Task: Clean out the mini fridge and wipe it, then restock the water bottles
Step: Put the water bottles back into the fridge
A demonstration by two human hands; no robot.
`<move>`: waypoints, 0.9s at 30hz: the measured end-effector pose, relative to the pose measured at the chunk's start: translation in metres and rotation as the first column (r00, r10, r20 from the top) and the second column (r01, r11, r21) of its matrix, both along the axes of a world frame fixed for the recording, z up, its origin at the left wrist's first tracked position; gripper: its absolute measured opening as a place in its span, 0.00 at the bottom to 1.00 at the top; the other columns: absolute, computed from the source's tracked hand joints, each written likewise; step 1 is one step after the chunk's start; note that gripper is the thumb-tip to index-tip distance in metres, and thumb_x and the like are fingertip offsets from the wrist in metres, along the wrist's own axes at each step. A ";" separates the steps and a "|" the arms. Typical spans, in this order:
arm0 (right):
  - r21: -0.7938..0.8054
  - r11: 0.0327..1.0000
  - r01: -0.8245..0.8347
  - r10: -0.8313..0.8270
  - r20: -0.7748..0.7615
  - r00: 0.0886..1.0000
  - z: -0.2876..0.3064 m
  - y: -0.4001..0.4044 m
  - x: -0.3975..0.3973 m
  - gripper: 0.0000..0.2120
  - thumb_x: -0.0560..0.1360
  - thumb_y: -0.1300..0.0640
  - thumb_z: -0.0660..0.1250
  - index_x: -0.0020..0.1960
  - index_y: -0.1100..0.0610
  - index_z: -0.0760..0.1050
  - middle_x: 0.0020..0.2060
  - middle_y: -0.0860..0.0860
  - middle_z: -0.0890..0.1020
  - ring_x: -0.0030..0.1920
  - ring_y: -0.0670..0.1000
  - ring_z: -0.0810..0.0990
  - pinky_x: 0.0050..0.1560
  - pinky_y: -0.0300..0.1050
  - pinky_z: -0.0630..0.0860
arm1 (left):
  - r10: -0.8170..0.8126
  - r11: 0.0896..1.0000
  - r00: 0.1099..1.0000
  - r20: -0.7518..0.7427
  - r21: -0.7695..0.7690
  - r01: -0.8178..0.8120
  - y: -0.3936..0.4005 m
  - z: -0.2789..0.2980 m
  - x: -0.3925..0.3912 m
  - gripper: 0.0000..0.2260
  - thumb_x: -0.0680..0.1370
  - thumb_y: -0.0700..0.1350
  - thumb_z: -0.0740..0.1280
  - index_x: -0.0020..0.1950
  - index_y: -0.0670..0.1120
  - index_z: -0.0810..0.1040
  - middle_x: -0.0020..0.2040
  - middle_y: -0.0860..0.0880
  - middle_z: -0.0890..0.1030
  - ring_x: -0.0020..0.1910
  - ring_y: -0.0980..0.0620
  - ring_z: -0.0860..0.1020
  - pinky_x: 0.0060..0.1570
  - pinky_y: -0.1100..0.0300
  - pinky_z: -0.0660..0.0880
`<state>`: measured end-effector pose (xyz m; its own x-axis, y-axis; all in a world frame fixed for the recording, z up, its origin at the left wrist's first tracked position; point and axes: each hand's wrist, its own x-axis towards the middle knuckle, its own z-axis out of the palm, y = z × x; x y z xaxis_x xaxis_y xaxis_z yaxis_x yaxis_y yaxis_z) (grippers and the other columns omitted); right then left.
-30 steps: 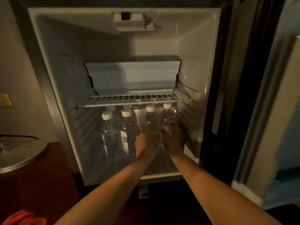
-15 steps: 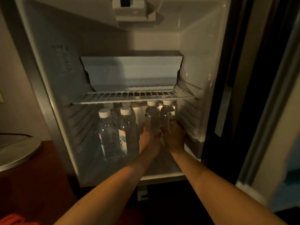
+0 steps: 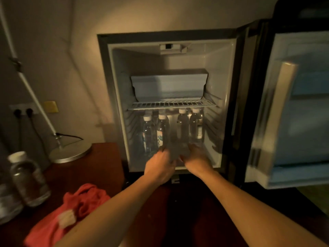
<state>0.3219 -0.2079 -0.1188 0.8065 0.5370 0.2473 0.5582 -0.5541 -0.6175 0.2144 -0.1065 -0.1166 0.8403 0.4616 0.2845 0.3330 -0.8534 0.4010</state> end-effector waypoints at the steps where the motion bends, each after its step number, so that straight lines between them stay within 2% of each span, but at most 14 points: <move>1: 0.000 0.999 -0.043 0.043 -0.005 0.999 0.000 -0.001 -0.011 0.16 0.75 0.44 0.66 0.61 0.47 0.75 0.56 0.49 0.80 0.54 0.52 0.79 0.52 0.48 0.77 | 0.026 0.998 1.000 0.001 0.061 -0.026 0.002 0.001 -0.016 0.19 0.78 0.58 0.60 0.66 0.52 0.70 0.62 0.48 0.75 0.60 0.44 0.75 0.57 0.48 0.74; 3: -0.038 0.992 -0.123 0.123 0.018 0.992 0.000 -0.004 -0.033 0.22 0.73 0.44 0.69 0.66 0.46 0.72 0.60 0.49 0.78 0.60 0.54 0.77 0.59 0.52 0.76 | 0.061 0.976 0.998 0.032 0.208 -0.066 0.009 0.003 -0.047 0.21 0.79 0.57 0.62 0.68 0.48 0.70 0.65 0.48 0.73 0.67 0.46 0.71 0.67 0.52 0.67; 5: -0.148 0.982 -0.117 0.133 0.101 0.986 0.002 -0.005 -0.057 0.27 0.73 0.40 0.67 0.70 0.47 0.68 0.64 0.50 0.76 0.63 0.55 0.74 0.62 0.54 0.74 | 0.097 0.952 0.995 0.036 0.289 -0.103 0.016 0.003 -0.079 0.24 0.79 0.56 0.61 0.71 0.45 0.67 0.73 0.47 0.68 0.74 0.48 0.63 0.74 0.53 0.58; 8: -0.281 0.948 -0.146 0.214 0.226 0.950 0.006 0.002 -0.095 0.34 0.75 0.38 0.64 0.76 0.50 0.61 0.71 0.51 0.68 0.71 0.56 0.66 0.68 0.55 0.68 | 0.187 0.923 0.981 0.051 0.332 -0.193 0.025 0.002 -0.127 0.28 0.79 0.57 0.60 0.75 0.45 0.64 0.78 0.47 0.62 0.78 0.50 0.57 0.76 0.53 0.52; 11: -0.329 0.917 -0.226 0.318 0.263 0.911 0.009 0.017 -0.134 0.38 0.77 0.38 0.63 0.79 0.50 0.53 0.78 0.51 0.58 0.77 0.54 0.55 0.74 0.54 0.59 | 0.272 0.892 0.962 0.020 0.370 -0.260 0.033 0.000 -0.174 0.28 0.80 0.58 0.59 0.76 0.44 0.62 0.79 0.46 0.59 0.79 0.50 0.54 0.77 0.52 0.49; 13: -0.328 0.901 -0.284 0.380 0.279 0.882 0.010 0.032 -0.157 0.38 0.77 0.38 0.63 0.79 0.51 0.52 0.78 0.51 0.56 0.78 0.53 0.53 0.76 0.54 0.56 | 0.338 0.867 0.941 -0.002 0.389 -0.311 0.041 -0.004 -0.206 0.29 0.80 0.58 0.58 0.77 0.45 0.60 0.80 0.47 0.57 0.79 0.50 0.53 0.77 0.52 0.48; 15: -0.308 0.889 -0.339 0.430 0.306 0.850 0.010 0.049 -0.179 0.39 0.76 0.37 0.64 0.79 0.51 0.54 0.78 0.52 0.57 0.78 0.53 0.54 0.75 0.52 0.56 | 0.391 0.847 0.920 -0.005 0.392 -0.358 0.052 -0.008 -0.236 0.29 0.80 0.58 0.57 0.78 0.45 0.59 0.80 0.47 0.57 0.79 0.51 0.53 0.77 0.51 0.48; 19: -0.278 0.856 -0.436 0.511 0.327 0.795 0.010 0.084 -0.220 0.39 0.75 0.38 0.66 0.78 0.53 0.57 0.77 0.54 0.62 0.77 0.54 0.58 0.75 0.50 0.59 | 0.498 0.806 0.866 0.031 0.352 -0.476 0.076 -0.013 -0.293 0.29 0.80 0.59 0.56 0.77 0.46 0.61 0.79 0.48 0.60 0.78 0.51 0.55 0.77 0.52 0.50; 22: -0.255 0.831 -0.493 0.554 0.311 0.772 0.009 0.112 -0.245 0.38 0.75 0.39 0.65 0.78 0.54 0.58 0.76 0.54 0.63 0.76 0.54 0.59 0.74 0.49 0.59 | 0.575 0.765 0.815 0.075 0.304 -0.568 0.096 -0.016 -0.327 0.28 0.79 0.59 0.60 0.75 0.46 0.65 0.76 0.48 0.66 0.75 0.49 0.63 0.75 0.53 0.57; 24: -0.235 0.814 -0.532 0.580 0.272 0.768 0.007 0.131 -0.258 0.38 0.75 0.39 0.66 0.78 0.54 0.58 0.76 0.54 0.63 0.76 0.54 0.59 0.74 0.48 0.60 | 0.611 0.744 0.782 0.123 0.250 -0.620 0.110 -0.018 -0.346 0.23 0.78 0.58 0.62 0.69 0.47 0.71 0.68 0.48 0.74 0.68 0.48 0.71 0.68 0.54 0.67; 25: -0.233 0.804 -0.547 0.593 0.248 0.766 0.006 0.141 -0.264 0.38 0.75 0.39 0.66 0.78 0.54 0.58 0.76 0.53 0.63 0.76 0.53 0.59 0.74 0.48 0.60 | 0.630 0.735 0.763 0.147 0.204 -0.647 0.117 -0.019 -0.354 0.21 0.78 0.58 0.63 0.65 0.48 0.72 0.64 0.49 0.76 0.64 0.48 0.74 0.63 0.54 0.70; 27: -0.218 0.792 -0.570 0.608 0.190 0.771 0.004 0.161 -0.273 0.40 0.74 0.39 0.68 0.78 0.55 0.58 0.76 0.53 0.64 0.76 0.53 0.61 0.73 0.48 0.62 | 0.688 0.708 0.704 0.175 0.048 -0.704 0.129 -0.021 -0.366 0.19 0.78 0.57 0.64 0.64 0.49 0.72 0.61 0.51 0.76 0.61 0.49 0.75 0.57 0.53 0.74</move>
<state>0.0494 -0.0467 -0.1150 0.2456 0.9301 0.2730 0.9213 -0.1364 -0.3642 -0.1514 0.0226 -0.1375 0.2409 0.8604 0.4491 0.7990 -0.4385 0.4114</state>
